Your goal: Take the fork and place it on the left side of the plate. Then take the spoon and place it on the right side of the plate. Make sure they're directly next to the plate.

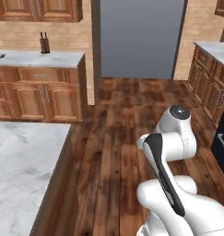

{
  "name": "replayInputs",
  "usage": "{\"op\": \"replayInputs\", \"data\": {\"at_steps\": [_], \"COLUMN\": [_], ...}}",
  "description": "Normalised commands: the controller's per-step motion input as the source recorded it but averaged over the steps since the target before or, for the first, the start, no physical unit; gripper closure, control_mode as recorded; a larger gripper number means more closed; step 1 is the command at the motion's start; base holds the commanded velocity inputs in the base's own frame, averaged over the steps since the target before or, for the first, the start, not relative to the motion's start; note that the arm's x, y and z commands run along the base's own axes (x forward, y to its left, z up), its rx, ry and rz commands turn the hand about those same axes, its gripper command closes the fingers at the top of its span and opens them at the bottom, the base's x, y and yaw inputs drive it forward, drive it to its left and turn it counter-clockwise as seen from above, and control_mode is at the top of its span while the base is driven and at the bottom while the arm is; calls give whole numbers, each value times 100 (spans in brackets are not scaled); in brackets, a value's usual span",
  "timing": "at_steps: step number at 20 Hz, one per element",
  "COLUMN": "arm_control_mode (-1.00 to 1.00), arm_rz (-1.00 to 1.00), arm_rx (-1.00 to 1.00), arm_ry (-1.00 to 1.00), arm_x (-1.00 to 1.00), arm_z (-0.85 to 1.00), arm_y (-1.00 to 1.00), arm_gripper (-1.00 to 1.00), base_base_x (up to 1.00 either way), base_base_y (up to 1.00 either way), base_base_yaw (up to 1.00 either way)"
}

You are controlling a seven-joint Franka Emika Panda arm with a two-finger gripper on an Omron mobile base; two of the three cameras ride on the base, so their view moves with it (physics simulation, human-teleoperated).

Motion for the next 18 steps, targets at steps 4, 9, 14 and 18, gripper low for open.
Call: {"op": "replayInputs", "data": {"at_steps": [4, 9, 14, 18], "arm_control_mode": [100, 100, 100, 100], "arm_rz": [0, 0, 0, 0], "arm_rx": [0, 0, 0, 0], "arm_ry": [0, 0, 0, 0], "arm_x": [0, 0, 0, 0], "arm_z": [0, 0, 0, 0], "arm_y": [0, 0, 0, 0], "arm_gripper": [-100, -100, -100, -100], "base_base_x": [100, 100, 100, 100], "base_base_y": [-28, -38, -41, -32], "base_base_yaw": [36, 31, 30, 32]}}
